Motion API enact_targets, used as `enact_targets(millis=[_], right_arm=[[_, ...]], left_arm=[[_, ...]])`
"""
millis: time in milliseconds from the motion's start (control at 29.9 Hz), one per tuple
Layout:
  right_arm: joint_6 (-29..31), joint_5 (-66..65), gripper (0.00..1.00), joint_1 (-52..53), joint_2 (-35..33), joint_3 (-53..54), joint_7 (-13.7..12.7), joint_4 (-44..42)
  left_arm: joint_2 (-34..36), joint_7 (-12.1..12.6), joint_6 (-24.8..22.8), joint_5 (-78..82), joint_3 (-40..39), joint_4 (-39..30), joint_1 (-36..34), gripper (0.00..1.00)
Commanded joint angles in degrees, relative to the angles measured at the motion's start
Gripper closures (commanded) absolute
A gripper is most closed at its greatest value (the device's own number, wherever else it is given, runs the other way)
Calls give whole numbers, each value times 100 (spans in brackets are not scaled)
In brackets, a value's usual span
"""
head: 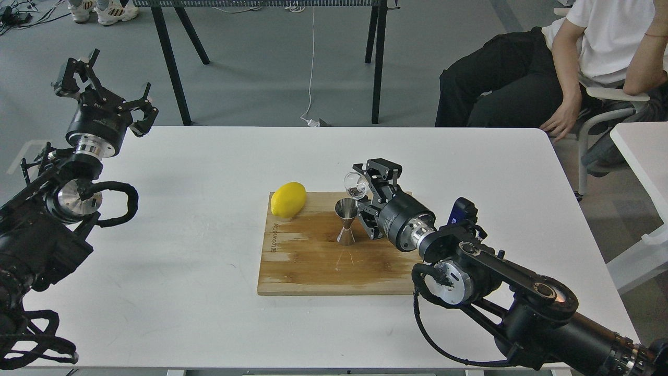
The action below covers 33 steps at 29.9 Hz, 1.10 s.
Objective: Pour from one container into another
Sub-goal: 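Tilt the clear glass with the right gripper to pour into the jigger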
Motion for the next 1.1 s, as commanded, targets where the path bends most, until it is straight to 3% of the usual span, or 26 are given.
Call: enact_targets(millis=[0,1068], right_arm=[[-108,-206,65,87,2,-167,64,-98],[-407,-1340,65,307,107,-941,521,-511]], left_arm=[[7,-7,0,0,-8,0,-7,0],[60,-95,0,0,0,0,2,0]])
